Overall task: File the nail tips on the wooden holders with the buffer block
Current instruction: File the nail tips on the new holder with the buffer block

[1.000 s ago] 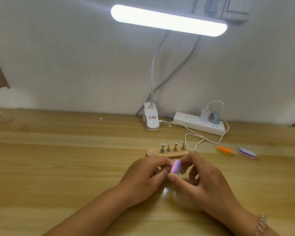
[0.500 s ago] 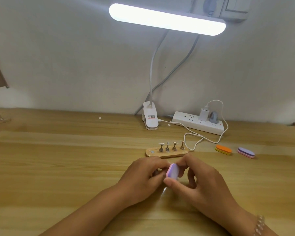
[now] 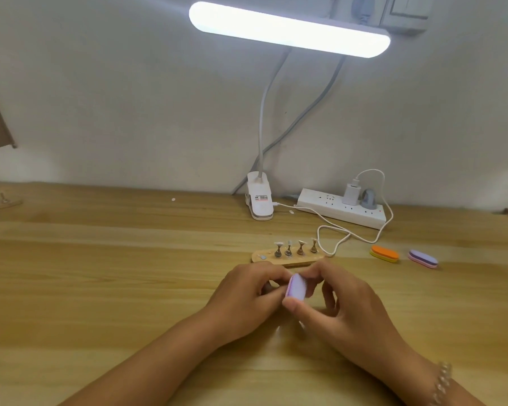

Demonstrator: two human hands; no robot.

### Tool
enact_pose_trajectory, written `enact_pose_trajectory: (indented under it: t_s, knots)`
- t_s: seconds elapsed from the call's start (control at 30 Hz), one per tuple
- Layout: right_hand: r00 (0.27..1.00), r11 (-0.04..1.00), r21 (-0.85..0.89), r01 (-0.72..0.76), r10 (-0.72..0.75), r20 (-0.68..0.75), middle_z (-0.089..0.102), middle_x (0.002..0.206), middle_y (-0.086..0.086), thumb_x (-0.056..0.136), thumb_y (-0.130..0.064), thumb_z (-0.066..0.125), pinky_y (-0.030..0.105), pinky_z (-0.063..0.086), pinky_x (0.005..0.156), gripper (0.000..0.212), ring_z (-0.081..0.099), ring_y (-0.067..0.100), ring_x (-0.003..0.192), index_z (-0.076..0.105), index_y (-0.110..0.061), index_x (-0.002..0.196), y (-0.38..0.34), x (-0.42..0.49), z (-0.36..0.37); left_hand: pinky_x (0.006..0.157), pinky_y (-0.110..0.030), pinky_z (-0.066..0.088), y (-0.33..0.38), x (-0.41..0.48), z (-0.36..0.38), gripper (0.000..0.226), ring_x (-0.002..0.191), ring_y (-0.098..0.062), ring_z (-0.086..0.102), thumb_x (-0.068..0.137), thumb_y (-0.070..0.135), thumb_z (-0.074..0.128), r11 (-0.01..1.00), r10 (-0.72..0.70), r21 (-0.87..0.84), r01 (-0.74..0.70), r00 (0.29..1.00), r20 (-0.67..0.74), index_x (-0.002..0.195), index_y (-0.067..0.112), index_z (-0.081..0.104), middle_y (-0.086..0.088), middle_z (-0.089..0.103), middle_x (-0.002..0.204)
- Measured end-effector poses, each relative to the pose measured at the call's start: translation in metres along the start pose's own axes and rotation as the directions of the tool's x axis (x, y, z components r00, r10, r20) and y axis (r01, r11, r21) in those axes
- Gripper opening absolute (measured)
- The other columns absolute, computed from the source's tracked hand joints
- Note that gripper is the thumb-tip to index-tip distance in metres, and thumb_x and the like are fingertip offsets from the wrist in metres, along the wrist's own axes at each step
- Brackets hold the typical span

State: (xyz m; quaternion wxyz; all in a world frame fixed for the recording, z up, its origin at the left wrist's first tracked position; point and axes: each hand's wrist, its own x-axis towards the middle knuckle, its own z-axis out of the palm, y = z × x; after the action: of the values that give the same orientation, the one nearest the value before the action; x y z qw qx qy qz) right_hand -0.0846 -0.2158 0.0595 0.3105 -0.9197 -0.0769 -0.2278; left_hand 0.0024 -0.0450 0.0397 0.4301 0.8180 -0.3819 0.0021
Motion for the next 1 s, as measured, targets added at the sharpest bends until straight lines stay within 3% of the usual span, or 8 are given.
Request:
enact_pose_trajectory:
  t_s: [0.13, 0.23, 0.37, 0.5, 0.63, 0.77, 0.9, 1.0]
  knots:
    - [0.997, 0.997, 0.038, -0.067, 0.068, -0.03, 0.062, 0.088, -0.015, 0.075, -0.061, 0.065, 0.032, 0.045, 0.06, 0.033, 0.051, 0.012, 0.065, 0.06, -0.031, 0.088, 0.007, 0.004, -0.001, 0.062, -0.024, 0.04, -0.003, 0.002, 0.001, 0.013, 0.063, 0.001, 0.053, 0.091, 0.03, 0.066, 1.0, -0.013, 0.008, 0.013, 1.0, -0.017, 0.097, 0.037, 0.075, 0.034, 0.059, 0.073]
    - [1.0, 0.998, -0.062, 0.028, -0.029, -0.009, 0.06, 0.086, -0.019, 0.074, -0.064, 0.064, 0.021, 0.04, 0.056, 0.036, 0.053, 0.003, 0.069, 0.058, -0.034, 0.092, 0.003, -0.002, 0.0, 0.062, -0.023, 0.042, -0.003, 0.001, 0.0, 0.015, 0.063, 0.002, 0.052, 0.089, 0.024, 0.068, 1.0, -0.01, -0.021, 0.009, 1.0, -0.003, 0.097, 0.035, 0.076, 0.033, 0.061, 0.076]
    - [0.996, 0.996, 0.029, -0.079, 0.08, -0.047, 0.06, 0.083, -0.013, 0.073, -0.067, 0.063, 0.03, 0.043, 0.059, 0.038, 0.05, 0.009, 0.065, 0.058, -0.032, 0.086, 0.008, 0.005, -0.001, 0.062, -0.019, 0.039, -0.003, 0.002, 0.0, 0.011, 0.063, 0.003, 0.054, 0.09, 0.028, 0.07, 1.0, -0.008, -0.021, 0.008, 0.999, -0.031, 0.094, 0.036, 0.077, 0.035, 0.06, 0.074]
    - [1.0, 1.0, -0.016, 0.006, -0.006, -0.007, 0.058, 0.083, -0.014, 0.073, -0.068, 0.063, 0.026, 0.041, 0.053, 0.038, 0.053, 0.011, 0.065, 0.057, -0.033, 0.088, 0.005, 0.0, 0.001, 0.064, -0.027, 0.044, -0.003, 0.001, -0.001, 0.013, 0.063, 0.0, 0.052, 0.088, 0.028, 0.068, 0.999, 0.003, -0.043, -0.003, 1.0, -0.011, 0.096, 0.033, 0.077, 0.033, 0.061, 0.075]
    - [0.995, 0.994, 0.048, -0.1, 0.102, -0.025, 0.059, 0.074, -0.009, 0.073, -0.07, 0.061, 0.027, 0.04, 0.057, 0.043, 0.051, 0.01, 0.06, 0.059, -0.029, 0.087, 0.01, 0.007, 0.0, 0.063, -0.022, 0.041, -0.003, 0.001, 0.0, 0.01, 0.065, 0.001, 0.053, 0.09, 0.038, 0.066, 1.0, 0.014, -0.006, -0.014, 1.0, -0.021, 0.094, 0.036, 0.075, 0.032, 0.06, 0.076]
    - [1.0, 0.999, -0.034, -0.014, 0.013, -0.022, 0.054, 0.068, -0.011, 0.074, -0.069, 0.064, 0.023, 0.035, 0.052, 0.041, 0.05, 0.011, 0.059, 0.058, -0.031, 0.09, 0.004, 0.0, 0.002, 0.066, -0.028, 0.043, -0.001, 0.0, 0.001, 0.015, 0.069, -0.003, 0.054, 0.089, 0.036, 0.059, 1.0, 0.023, -0.003, -0.023, 1.0, -0.005, 0.094, 0.032, 0.073, 0.023, 0.06, 0.076]
    - [0.991, 0.991, 0.074, -0.114, 0.119, -0.056, 0.055, 0.062, -0.004, 0.071, -0.071, 0.06, 0.029, 0.037, 0.056, 0.044, 0.049, 0.01, 0.056, 0.058, -0.029, 0.085, 0.008, 0.007, 0.0, 0.064, -0.022, 0.042, -0.001, 0.0, 0.001, 0.012, 0.069, -0.003, 0.055, 0.095, 0.033, 0.063, 0.999, 0.029, 0.015, -0.029, 0.999, -0.017, 0.097, 0.032, 0.074, 0.02, 0.064, 0.081]
    - [0.999, 0.999, -0.005, -0.041, 0.041, -0.035, 0.051, 0.062, -0.008, 0.076, -0.07, 0.06, 0.027, 0.035, 0.053, 0.042, 0.048, 0.01, 0.056, 0.057, -0.031, 0.09, 0.006, 0.001, 0.001, 0.065, -0.029, 0.046, -0.001, -0.001, 0.0, 0.011, 0.068, -0.005, 0.056, 0.091, 0.03, 0.064, 1.0, 0.031, 0.006, -0.031, 0.999, -0.01, 0.096, 0.032, 0.074, 0.02, 0.062, 0.079]
